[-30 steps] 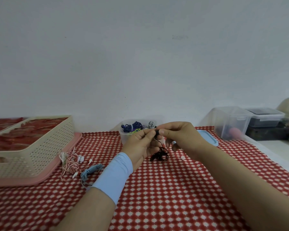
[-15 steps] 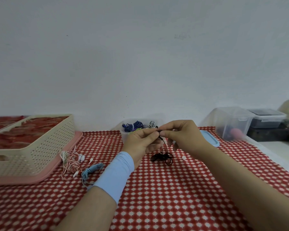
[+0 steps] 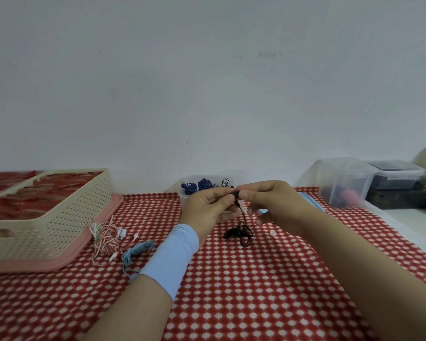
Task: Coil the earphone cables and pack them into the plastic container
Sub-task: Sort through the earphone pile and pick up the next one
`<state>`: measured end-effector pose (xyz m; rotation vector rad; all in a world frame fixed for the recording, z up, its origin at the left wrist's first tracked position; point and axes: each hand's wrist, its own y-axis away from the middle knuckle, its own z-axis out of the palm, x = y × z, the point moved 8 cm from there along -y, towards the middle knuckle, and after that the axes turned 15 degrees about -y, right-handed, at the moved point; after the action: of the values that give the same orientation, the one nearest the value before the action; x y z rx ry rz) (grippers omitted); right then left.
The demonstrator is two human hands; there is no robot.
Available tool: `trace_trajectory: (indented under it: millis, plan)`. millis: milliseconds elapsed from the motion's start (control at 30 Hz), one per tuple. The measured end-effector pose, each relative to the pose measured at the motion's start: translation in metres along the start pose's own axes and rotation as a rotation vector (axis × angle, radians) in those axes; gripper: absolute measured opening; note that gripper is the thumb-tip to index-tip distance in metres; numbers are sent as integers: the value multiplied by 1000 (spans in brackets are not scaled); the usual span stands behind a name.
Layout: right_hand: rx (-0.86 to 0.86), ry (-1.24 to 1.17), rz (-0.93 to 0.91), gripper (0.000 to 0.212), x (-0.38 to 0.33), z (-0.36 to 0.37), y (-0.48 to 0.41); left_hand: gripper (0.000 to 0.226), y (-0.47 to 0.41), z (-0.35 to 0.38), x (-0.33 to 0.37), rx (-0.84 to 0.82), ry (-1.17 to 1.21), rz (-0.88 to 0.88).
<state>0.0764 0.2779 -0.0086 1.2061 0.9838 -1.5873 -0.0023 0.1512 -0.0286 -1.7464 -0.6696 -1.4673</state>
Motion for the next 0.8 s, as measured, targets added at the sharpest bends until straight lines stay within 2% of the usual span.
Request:
trace_trajectory:
  millis: [233,567,733,800]
  plan:
    - [-36,-57,96,18,9,-2,-1,19,2,4,-1,-76,39,-22]
    - [-66,-73,35,13,2,3,0,23,1,8,0,-121,94,-36]
    - [-27,-31,24,10,4,0,1,17,2,5,1,-70,51,-24]
    - [5,9,1,15,2,-2,-1,18,0,0,3,-9,38,-3]
